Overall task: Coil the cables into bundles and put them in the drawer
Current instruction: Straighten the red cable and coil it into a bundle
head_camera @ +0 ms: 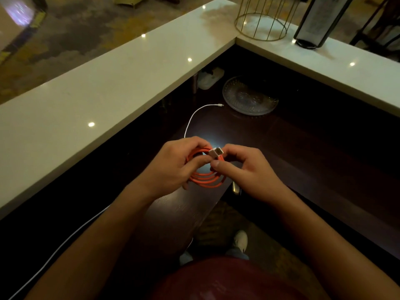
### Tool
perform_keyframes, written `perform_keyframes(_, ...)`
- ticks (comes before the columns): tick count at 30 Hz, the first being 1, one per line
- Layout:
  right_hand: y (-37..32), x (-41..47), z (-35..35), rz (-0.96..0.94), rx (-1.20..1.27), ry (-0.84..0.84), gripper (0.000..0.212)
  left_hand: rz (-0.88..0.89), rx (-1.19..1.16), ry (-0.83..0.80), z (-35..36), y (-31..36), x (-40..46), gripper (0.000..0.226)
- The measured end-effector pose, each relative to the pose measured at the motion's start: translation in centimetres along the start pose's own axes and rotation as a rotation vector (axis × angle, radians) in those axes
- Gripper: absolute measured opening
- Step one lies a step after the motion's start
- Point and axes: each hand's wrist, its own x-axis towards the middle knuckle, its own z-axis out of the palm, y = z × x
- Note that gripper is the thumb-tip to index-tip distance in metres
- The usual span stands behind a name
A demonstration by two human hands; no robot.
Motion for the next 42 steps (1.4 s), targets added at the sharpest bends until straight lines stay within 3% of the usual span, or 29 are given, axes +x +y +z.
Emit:
perform_keyframes(4,0.1,0.0,-0.5,-0.018,0.037,-0.020,0.012,0.004,-0.014,0.046,0.7,0.2,0.0,0.019)
perform_keyframes(7,0.4,0.1,-0.7,-0.074,-0.096,-0.038,0.018,0.015,0.062,0.142,1.8,-0.3,0.0,0.018)
perform_keyframes(13,0.7,0.1,-0.1,-0.181,-0.305,-0.022,0.014,-0.050,0.337,0.283,3.2,-0.2,-0.6,0.041)
perform_keyframes(16,0.3,0.6,0.2,-0.234,-0.351,-0.035,0.013,-0.174,0.169,0.285,3.5,-0.3,-0.3,0.047)
perform_keyframes(22,0.4,0.5,0.7,-0.300,-0.372,-0.023,0.017,-0.396,-0.242,0.301,2.7,0.2,-0.1,0.036)
perform_keyframes(27,1.0,-0.2,0.8,-0.034,0.080,0.039,0.010,-0.497,-0.580,0.233,1.6,0.4,0.2,0.024)
perform_keyframes(31,1.0,-0.2,0.6,0.106,0.239,0.084,0.013,-0.442,-0.591,0.177,1.3,0.7,-0.4,0.030)
perform_keyframes(34,0.6,0.0,0.6,0.127,0.224,0.080,0.013,-0.396,-0.477,0.173,1.7,0.6,-0.7,0.019)
perform_keyframes(42,0.0,0.4,0.5,0.134,0.213,0.088,0.020,-0.300,-0.441,0.186,1.6,0.3,-1.2,0.036)
